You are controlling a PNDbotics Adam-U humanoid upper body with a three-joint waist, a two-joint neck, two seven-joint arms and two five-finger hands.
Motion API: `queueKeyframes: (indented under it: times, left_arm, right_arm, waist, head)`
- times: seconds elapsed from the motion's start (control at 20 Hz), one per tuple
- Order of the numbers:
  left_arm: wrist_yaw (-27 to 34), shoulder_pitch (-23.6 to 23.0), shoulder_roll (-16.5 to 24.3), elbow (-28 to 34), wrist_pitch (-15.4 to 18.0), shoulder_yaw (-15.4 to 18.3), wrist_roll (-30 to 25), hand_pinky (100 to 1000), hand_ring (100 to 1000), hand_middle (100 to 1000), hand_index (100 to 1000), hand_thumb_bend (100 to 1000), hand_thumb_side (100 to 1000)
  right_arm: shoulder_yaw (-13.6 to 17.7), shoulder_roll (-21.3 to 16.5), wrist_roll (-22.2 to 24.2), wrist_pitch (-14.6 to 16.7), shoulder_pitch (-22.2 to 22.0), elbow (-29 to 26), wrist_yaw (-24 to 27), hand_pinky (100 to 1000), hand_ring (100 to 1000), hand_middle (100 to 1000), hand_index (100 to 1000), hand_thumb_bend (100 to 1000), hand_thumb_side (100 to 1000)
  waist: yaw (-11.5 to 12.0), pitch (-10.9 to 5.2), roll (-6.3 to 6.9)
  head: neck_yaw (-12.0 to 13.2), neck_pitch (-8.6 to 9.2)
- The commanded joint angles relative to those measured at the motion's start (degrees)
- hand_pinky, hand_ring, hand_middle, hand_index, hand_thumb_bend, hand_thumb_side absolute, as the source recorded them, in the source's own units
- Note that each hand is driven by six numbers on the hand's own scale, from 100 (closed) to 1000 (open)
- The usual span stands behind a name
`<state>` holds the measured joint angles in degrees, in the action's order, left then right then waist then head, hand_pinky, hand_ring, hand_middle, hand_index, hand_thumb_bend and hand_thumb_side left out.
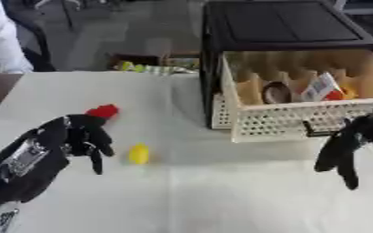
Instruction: Pick up objects from table and place into drawer.
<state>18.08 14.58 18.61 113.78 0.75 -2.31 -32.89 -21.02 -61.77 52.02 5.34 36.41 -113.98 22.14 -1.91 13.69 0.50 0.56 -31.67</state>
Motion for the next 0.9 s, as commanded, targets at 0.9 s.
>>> queueKeyframes:
  times: [0.9]
  left_arm:
    - [-2.60,0.67,-1.05,0.81,-0.91,0.03,-0.46,448,628,627,832,100,910]
  right_arm:
    - [-5.13,2.91,-0.06,-5.35,2.01,11.77,-15.93,642,827,694,949,100,1000]
  waist:
    - [1.30,1.10,-0.35]
  head:
    - [-0.90,0.87]
